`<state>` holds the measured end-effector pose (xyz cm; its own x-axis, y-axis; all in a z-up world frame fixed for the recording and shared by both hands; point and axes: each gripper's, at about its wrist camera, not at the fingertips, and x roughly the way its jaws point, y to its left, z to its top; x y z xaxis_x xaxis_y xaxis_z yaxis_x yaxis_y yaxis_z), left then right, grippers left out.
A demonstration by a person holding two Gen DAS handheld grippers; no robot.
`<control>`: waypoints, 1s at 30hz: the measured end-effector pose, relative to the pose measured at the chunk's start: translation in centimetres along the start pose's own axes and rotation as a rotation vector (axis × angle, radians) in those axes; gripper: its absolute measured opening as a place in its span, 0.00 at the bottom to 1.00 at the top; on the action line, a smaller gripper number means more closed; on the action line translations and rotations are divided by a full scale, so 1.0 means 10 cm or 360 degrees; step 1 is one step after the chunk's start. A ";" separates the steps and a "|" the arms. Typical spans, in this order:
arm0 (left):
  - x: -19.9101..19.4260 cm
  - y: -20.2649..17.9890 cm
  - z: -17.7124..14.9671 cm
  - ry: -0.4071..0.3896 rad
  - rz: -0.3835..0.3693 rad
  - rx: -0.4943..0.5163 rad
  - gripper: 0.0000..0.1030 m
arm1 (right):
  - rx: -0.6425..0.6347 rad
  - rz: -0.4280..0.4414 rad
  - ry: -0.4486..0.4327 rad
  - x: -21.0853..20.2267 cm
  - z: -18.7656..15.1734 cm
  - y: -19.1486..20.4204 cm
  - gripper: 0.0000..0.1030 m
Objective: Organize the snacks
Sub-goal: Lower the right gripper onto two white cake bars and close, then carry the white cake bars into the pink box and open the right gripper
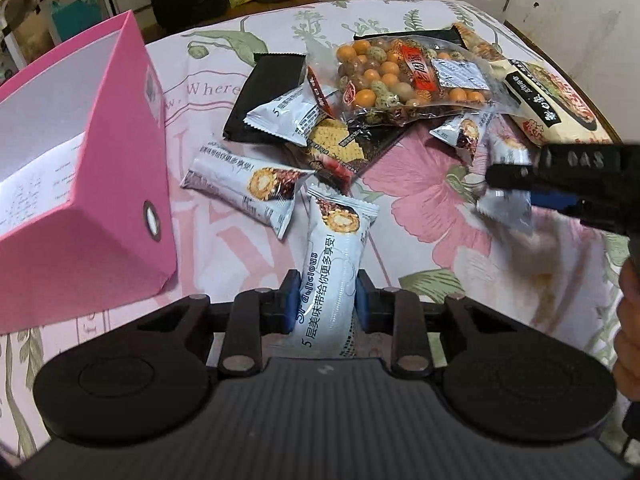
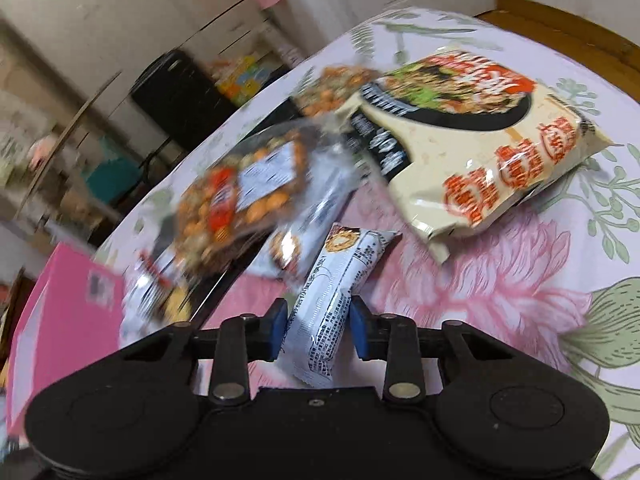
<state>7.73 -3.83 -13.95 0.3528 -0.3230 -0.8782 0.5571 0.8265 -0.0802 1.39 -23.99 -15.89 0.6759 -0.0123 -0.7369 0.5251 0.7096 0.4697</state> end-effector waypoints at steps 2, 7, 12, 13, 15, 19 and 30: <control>-0.06 0.01 -0.01 0.0015 -0.0009 -0.0017 0.26 | -0.0052 0.0045 0.0047 -0.04 -0.06 0.05 0.35; -0.23 0.07 -0.05 0.0050 -0.0018 -0.0065 0.26 | -0.0152 0.0194 0.0184 -0.15 -0.11 0.18 0.34; -0.47 0.16 -0.11 0.0054 0.0002 -0.0086 0.26 | -0.0313 0.0308 0.0277 -0.23 -0.17 0.39 0.34; -0.52 0.19 -0.12 0.0056 0.0000 -0.0098 0.26 | -0.0327 0.0352 0.0312 -0.28 -0.18 0.44 0.34; -0.64 0.26 -0.15 0.0064 -0.0010 -0.0131 0.26 | -0.0369 0.0439 0.0392 -0.33 -0.18 0.55 0.34; -0.89 0.43 -0.24 0.0059 -0.0030 -0.0177 0.26 | -0.0557 0.0501 0.0486 -0.45 -0.22 0.86 0.34; -1.44 1.10 -0.14 0.0082 -0.0024 -0.0326 0.26 | -0.0865 0.0795 0.0592 -0.51 -0.14 1.68 0.34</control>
<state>7.68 10.54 -2.85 0.3037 -0.3164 -0.8987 0.3958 0.8999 -0.1830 6.08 -11.03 -4.89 0.4979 0.5613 -0.6611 -0.1797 0.8125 0.5545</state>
